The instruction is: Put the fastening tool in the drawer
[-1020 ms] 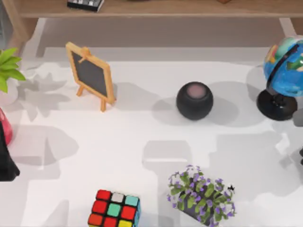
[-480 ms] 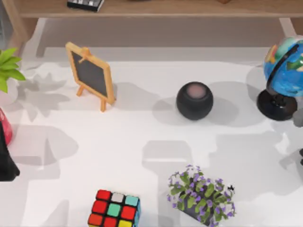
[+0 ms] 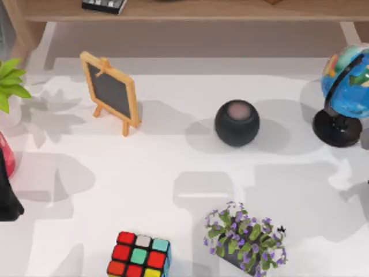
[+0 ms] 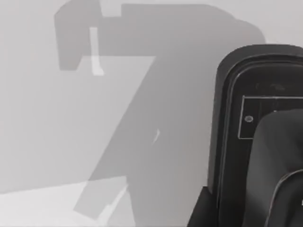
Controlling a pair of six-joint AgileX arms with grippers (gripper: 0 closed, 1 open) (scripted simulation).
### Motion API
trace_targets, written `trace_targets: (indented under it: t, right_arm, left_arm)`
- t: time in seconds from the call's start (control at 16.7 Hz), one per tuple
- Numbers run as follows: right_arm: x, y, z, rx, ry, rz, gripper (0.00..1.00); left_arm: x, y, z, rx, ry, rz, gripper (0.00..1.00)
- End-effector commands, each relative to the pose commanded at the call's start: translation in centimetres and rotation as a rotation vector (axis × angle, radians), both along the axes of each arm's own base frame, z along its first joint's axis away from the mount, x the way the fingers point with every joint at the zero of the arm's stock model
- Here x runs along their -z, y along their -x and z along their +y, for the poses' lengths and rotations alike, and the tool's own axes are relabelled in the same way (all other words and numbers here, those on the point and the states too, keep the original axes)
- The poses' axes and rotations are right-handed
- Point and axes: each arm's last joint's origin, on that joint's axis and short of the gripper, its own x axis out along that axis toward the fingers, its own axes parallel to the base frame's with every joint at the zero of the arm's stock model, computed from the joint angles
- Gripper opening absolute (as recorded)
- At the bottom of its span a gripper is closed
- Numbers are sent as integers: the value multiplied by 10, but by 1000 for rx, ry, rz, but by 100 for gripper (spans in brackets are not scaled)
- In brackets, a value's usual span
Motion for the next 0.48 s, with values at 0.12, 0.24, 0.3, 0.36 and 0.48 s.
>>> trace_targets:
  t: [0.12,0.24,0.3,0.36,0.48]
  right_arm:
    - [-10,0,0,0,0,-2,0]
    - [-13,0,0,0,0,-8,0]
    - [-13,0,0,0,0,-8,0]
    - [-11,0,0,1,0,-3,0]
    - [-15,-1,-1,6,2,-15,0]
  left_arm:
    - [0,0,0,0,0,0,100]
    - [0,0,0,0,0,0,100]
    - [0,0,0,0,0,0,100]
    - [0,0,0,0,0,0,100]
    - [0,0,0,0,0,0,100]
